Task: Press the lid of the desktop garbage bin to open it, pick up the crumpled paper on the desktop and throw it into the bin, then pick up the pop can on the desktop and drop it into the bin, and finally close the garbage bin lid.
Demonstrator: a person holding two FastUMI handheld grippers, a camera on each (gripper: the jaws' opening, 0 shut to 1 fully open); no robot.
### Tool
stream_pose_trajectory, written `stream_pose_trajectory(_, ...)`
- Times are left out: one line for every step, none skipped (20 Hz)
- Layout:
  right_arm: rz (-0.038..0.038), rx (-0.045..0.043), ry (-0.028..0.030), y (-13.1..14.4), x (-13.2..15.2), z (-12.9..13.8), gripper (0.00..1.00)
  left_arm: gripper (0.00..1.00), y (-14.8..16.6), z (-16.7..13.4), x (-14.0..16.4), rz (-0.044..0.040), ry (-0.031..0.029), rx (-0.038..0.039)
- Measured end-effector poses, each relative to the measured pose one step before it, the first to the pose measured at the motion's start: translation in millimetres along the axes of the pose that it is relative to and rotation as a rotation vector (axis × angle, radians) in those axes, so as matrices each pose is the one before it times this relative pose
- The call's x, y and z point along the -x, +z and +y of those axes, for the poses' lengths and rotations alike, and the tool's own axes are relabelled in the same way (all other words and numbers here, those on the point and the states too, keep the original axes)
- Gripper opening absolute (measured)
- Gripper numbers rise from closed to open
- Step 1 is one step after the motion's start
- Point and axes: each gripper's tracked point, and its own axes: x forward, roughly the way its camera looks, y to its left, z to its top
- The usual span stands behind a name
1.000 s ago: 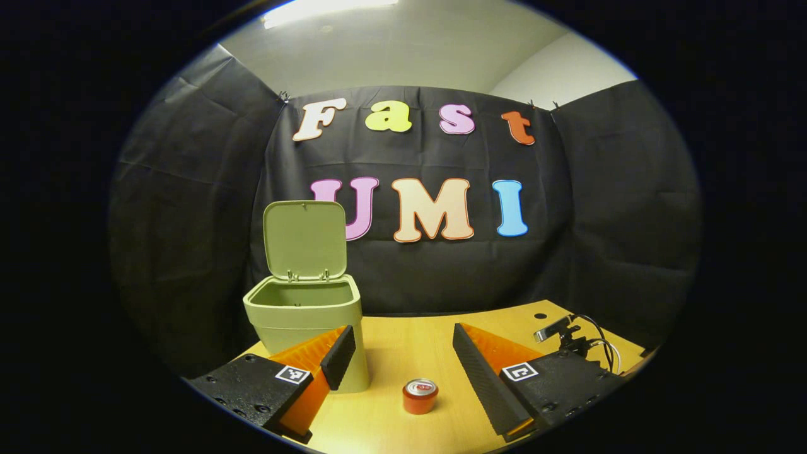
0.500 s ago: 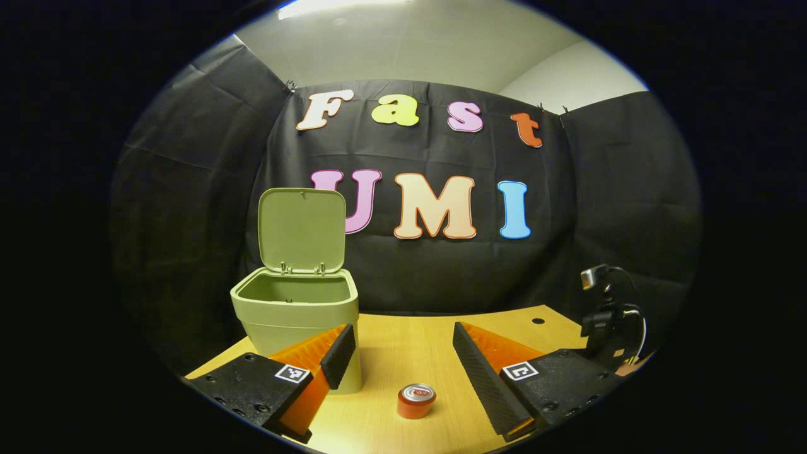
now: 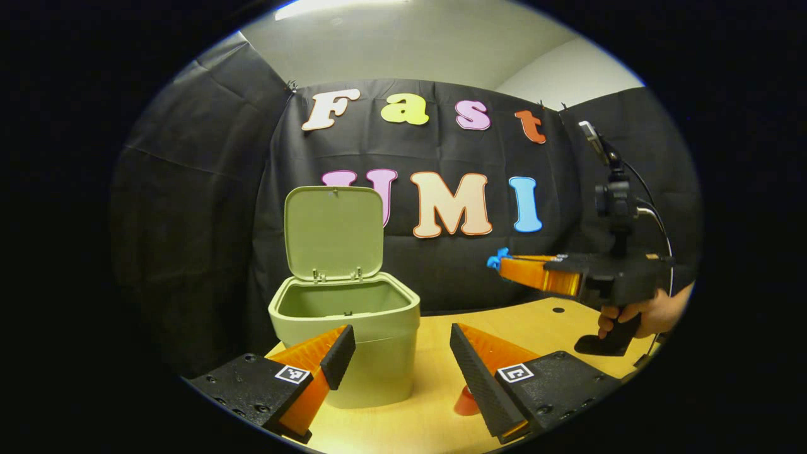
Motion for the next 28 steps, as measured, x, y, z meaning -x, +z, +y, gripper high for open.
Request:
stream_pose_trajectory(-0.00140, -0.00185, 0.01881, 4.62, -8.45, 11.48, 0.06, 0.92, -1.29, 8.04, 1.43, 0.00002, 0.00236, 0.00446)
stream_pose_trajectory(0.00326, -0.00378, 0.02271, 3.21, -9.77, 14.06, 0.06, 0.92, -2.28, 7.51, 0.51, 0.00262, 0.00194, 0.00523)
stream_pose_trajectory(0.00091, -0.00410, 0.02323, 2.10, -9.09, 14.53, 0.07, 0.92, -2.29, 8.70, 0.76, 0.00566, 0.00697, 0.00347)
stream_pose_trajectory(0.00113, 0.00171, 0.01637, 1.72, -9.04, 12.51, 0.06, 0.92, -3.25, 9.81, 2.45, 0.00383, 0.00982, 0.00141)
stream_pose_trajectory(0.00544, 0.00561, 0.01378, -2.81, -6.75, 12.17, 0.06, 0.92, -1.16, 9.74, 2.71, 0.00383, 0.00911, 0.00017)
stream_pose_trajectory(0.00625, 0.00439, 0.01023, -2.01, -7.31, 10.67, 0.06, 0.92, -2.20, 8.84, 3.28, 0.00346, 0.00869, -0.00065)
stream_pose_trajectory(0.00879, 0.00254, 0.01159, -3.46, -8.15, 11.17, 0.07, 0.92, -0.83, 8.87, 2.82, 0.00226, 0.00882, -0.00262)
stream_pose_trajectory(0.01206, -0.00122, 0.00750, -3.35, -6.69, 8.92, 0.06, 0.92, -2.24, 8.44, 1.93, 0.00427, 0.00921, -0.00476)
stream_pose_trajectory(0.00930, -0.00519, 0.00489, -3.44, -5.64, 8.17, 0.06, 0.92, -2.22, 8.03, 2.97, 0.00582, 0.00954, -0.00686)
stream_pose_trajectory(0.00801, -0.00519, 0.00776, -2.28, -6.64, 6.76, 0.06, 0.92, -3.40, 7.12, 2.71, 0.00691, 0.00732, -0.00374)
stream_pose_trajectory(0.00913, -0.00627, 0.00450, -1.67, -7.11, 6.26, 0.05, 0.92, -1.98, 4.99, 2.14, 0.00522, 0.00205, -0.00021)
stream_pose_trajectory(0.02543, -0.00998, 0.01414, -4.15, -10.11, 7.19, 0.09, 0.92, -3.78, 3.70, 0.82, 0.00976, -0.00136, 0.00123)
stream_pose_trajectory(0.01116, -0.01966, 0.01216, -2.27, -1.65, 4.57, 0.15, 0.92, -3.42, 1.37, 0.05, 0.00874, -0.00278, 0.00030)
stream_pose_trajectory(0.00291, -0.02508, 0.01008, 1.60, -0.34, 1.75, 0.43, 0.92, -2.18, -0.68, -0.03, 0.00577, -0.00636, 0.00274)
stream_pose_trajectory(-0.01468, -0.02029, -0.02279, 6.26, 7.42, -9.27, 0.70, 0.92, -0.52, -9.12, -5.31, 0.00349, -0.02283, 0.00841)
stream_pose_trajectory(-0.01495, -0.00369, -0.02344, 7.47, 10.20, -11.87, 0.98, 0.92, 0.31, -6.76, -2.88, -0.00163, -0.01597, 0.00426)
stream_pose_trajectory(-0.01241, 0.00118, -0.01920, 4.63, 10.01, -11.86, 0.98, 0.92, -0.26, -9.77, -4.80, 0.00090, -0.02300, 0.00579)
stream_pose_trajectory(-0.02050, 0.00252, -0.02555, 8.05, 12.41, -15.06, 0.99, 0.92, -1.23, -11.39, -4.58, -0.00201, -0.02536, 0.00619)
stream_pose_trajectory(-0.03427, 0.00256, -0.05128, 12.53, 22.00, -31.72, 0.99, 0.92, -3.35, -24.24, -12.09, 0.00519, -0.05201, 0.01725)
stream_pose_trajectory(-0.02795, -0.00643, -0.07099, 8.79, 25.52, -43.33, 0.99, 0.92, -8.00, -24.51, -12.63, 0.01924, -0.04353, 0.02075)
stream_pose_trajectory(-0.00805, -0.00518, -0.04944, 2.49, 15.13, -29.74, 0.98, 0.92, -4.13, -13.07, -6.19, 0.00994, -0.02065, 0.00630)
stream_pose_trajectory(-0.00021, -0.00740, -0.03500, 0.34, 9.51, -22.64, 0.98, 0.92, -5.07, -10.71, -5.92, 0.00990, -0.01675, 0.00116)
stream_pose_trajectory(0.00384, -0.01096, -0.03279, -1.57, 8.41, -21.71, 0.98, 0.92, -4.48, -10.31, -6.86, 0.01174, -0.01425, -0.00039)
stream_pose_trajectory(0.00908, -0.01486, -0.03058, -2.34, 7.22, -20.97, 0.98, 0.92, -5.40, -9.74, -6.65, 0.01083, -0.01588, -0.00106)
stream_pose_trajectory(0.00932, -0.01777, -0.02888, -2.37, 6.90, -19.90, 0.97, 0.92, -4.47, -9.09, -6.21, 0.01075, -0.01277, -0.00178)
stream_pose_trajectory(0.01185, -0.02010, -0.02863, -2.97, 6.69, -19.84, 0.95, 0.92, -5.71, -7.78, -6.58, 0.01191, -0.01054, -0.00295)
stream_pose_trajectory(0.00905, -0.01670, -0.02746, -2.37, 6.57, -18.68, 0.97, 0.92, -6.16, -8.45, -6.18, 0.01267, -0.01059, -0.00222)
stream_pose_trajectory(0.00884, -0.01320, -0.02538, -3.43, 7.16, -16.68, 0.97, 0.92, -6.52, -7.93, -5.59, 0.01509, -0.01208, -0.00120)
